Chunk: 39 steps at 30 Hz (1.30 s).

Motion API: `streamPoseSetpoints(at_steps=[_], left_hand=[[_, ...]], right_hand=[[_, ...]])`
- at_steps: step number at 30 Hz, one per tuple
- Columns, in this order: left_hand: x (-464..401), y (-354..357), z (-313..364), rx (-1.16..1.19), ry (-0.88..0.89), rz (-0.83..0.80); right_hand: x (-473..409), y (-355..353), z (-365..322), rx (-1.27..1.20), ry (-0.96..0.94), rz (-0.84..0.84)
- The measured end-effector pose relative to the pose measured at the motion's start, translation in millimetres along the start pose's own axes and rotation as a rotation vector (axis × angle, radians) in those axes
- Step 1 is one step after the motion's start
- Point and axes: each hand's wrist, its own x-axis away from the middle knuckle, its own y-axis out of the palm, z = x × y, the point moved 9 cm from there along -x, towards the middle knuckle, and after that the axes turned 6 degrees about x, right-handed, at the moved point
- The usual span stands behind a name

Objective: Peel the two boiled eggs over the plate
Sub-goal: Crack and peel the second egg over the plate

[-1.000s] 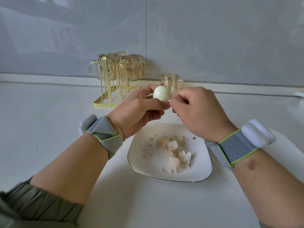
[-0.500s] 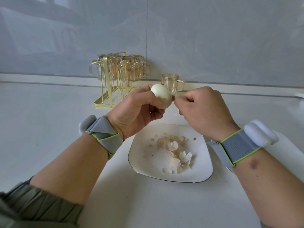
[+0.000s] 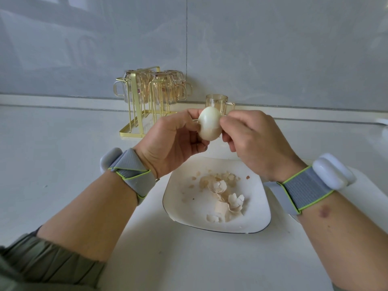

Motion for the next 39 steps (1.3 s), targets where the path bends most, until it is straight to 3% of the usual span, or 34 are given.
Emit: streamPoseSetpoints(at_steps=[16,32,39], left_hand=[[0.3,9.0,4.8,-0.015,0.054,-0.104],[-1.8,1.2,5.2,0.032,0.066,-0.047],[0.2,8.5,3.9,0.012,0.042,-0.119]], right_hand=[[0.1,7.1,7.2,0.053,0.052,-0.019],[1.0,6.0,6.8,0.068,0.05,-0.005],[0.8,4.7,8.3,0.057,0.087,0.007]])
